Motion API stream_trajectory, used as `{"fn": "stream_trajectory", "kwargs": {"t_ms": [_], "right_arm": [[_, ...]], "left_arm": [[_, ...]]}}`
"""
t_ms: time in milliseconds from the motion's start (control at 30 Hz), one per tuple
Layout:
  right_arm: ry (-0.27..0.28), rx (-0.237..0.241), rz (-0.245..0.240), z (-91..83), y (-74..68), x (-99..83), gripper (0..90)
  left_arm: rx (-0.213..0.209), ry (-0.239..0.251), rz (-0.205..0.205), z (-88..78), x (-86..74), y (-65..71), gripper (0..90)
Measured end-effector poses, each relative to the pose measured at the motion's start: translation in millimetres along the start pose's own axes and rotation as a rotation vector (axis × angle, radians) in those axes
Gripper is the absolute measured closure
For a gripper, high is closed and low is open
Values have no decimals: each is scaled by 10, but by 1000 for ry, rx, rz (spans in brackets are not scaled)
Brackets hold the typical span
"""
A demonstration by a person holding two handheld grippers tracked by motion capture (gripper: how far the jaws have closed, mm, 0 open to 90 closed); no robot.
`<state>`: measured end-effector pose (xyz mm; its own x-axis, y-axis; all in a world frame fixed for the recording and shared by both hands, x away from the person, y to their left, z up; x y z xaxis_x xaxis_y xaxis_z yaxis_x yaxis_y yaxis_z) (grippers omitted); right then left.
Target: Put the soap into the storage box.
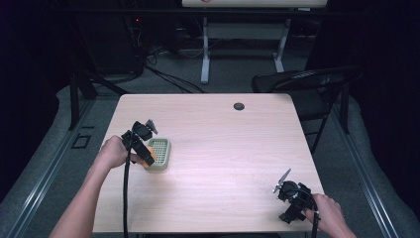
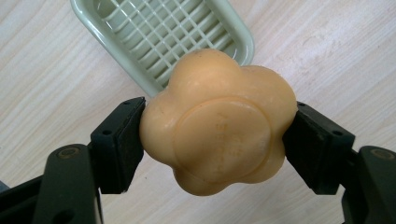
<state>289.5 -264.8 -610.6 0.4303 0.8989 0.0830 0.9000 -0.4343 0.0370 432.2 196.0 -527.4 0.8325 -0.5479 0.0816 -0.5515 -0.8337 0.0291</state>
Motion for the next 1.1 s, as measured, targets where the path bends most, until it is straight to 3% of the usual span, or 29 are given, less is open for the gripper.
{"fn": "stream_trajectory", "kwargs": {"t_ms": [533,800,1100], "right_arm": [[0,6,-1,12,-5,0,160],[-2,10,-2,16,-6,-1,160],[-1,12,-2,22,-5,-3,160]], "left_arm": [[26,-21,-9,82,217,-74,269],[19,-42,-22,165,312,-116,269],[29,-35,-30,277,422,-144,269]]}}
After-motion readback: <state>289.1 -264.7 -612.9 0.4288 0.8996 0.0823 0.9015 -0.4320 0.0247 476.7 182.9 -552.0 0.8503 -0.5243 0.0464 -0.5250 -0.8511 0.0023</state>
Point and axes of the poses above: each handheld gripper's, and its own axes: z roughly forward along the jaws, x roughly out of its top, y roughly to its right, the point moved 6 cm from there along z, roughly forward along the jaws, and after that the axes turned 11 degrees about -z, right-handed, at the moved point
